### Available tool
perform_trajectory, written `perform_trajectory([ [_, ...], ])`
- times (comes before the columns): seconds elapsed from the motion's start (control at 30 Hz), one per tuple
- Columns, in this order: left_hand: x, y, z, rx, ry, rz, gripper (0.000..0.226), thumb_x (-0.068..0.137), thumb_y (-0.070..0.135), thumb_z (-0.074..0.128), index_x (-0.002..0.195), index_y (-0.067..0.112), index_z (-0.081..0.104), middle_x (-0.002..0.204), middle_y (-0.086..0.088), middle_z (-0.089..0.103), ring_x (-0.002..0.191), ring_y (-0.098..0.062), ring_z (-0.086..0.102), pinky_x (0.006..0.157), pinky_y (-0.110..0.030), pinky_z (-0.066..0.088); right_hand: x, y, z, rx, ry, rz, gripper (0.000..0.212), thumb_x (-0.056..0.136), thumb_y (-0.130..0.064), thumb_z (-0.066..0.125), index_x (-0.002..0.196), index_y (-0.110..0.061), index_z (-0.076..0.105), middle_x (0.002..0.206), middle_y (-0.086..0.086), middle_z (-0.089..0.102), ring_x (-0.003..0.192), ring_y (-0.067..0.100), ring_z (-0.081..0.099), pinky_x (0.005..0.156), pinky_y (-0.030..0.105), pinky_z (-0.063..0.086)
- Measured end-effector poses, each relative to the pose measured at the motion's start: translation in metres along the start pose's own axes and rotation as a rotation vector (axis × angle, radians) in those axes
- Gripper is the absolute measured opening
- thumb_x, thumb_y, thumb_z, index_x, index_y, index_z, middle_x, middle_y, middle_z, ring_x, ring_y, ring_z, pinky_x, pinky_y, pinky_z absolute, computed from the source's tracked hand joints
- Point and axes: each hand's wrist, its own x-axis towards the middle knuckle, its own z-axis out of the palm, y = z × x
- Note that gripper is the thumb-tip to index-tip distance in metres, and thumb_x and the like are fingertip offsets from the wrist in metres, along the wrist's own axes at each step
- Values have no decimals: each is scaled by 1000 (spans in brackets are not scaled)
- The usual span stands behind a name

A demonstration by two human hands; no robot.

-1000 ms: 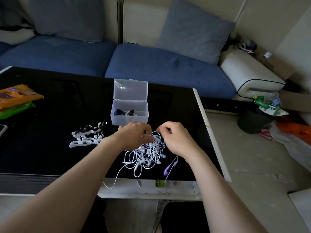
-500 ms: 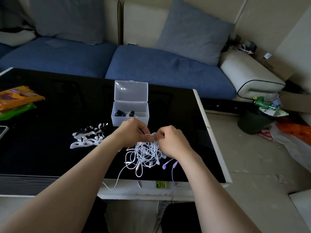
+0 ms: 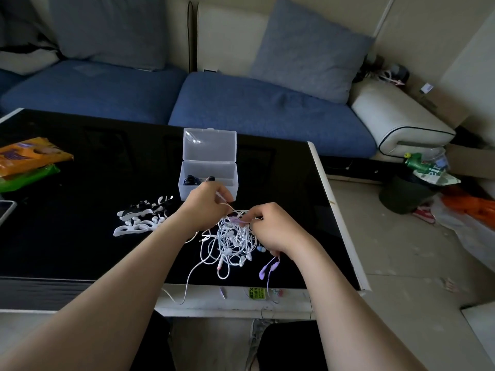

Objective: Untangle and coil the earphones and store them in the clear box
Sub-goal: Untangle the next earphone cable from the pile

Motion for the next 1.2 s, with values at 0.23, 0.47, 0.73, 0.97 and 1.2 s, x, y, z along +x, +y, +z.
perform_trajectory([
  [0.23,-10,14,1,60,-264,76,11,92,29,76,95,20,82,86,-3,80,87,-16,75,87,-33,57,3,2,0,160,27,63,41,103,-9,42,91,-27,76,49,-1,38,38,18,33,47,28,33],
  [0.47,-11,10,-6,20,-270,84,14,89,14,84,102,18,83,87,1,82,87,-12,78,86,-22,59,4,1,0,186,58,95,39,104,-11,41,93,-22,77,47,-4,38,36,17,35,45,28,35],
  [0.73,-14,13,-6,38,-299,137,13,93,16,82,105,20,83,89,2,82,89,-12,77,82,-20,59,7,5,1,111,100,55,31,103,-12,43,96,-18,73,60,2,49,35,16,40,40,24,37],
  [0.97,-13,18,-4,58,-265,49,8,88,15,82,89,22,83,84,3,80,85,-10,70,78,-26,52,8,6,3,13,119,-9,29,105,-14,44,100,-19,72,65,3,57,33,16,45,38,23,38],
  [1.2,-14,18,-2,-18,-369,21,16,99,29,74,104,13,72,92,0,75,72,1,61,56,-9,43,10,6,3,-14,209,-27,30,102,-15,47,92,-17,76,65,1,61,27,6,42,38,21,36],
])
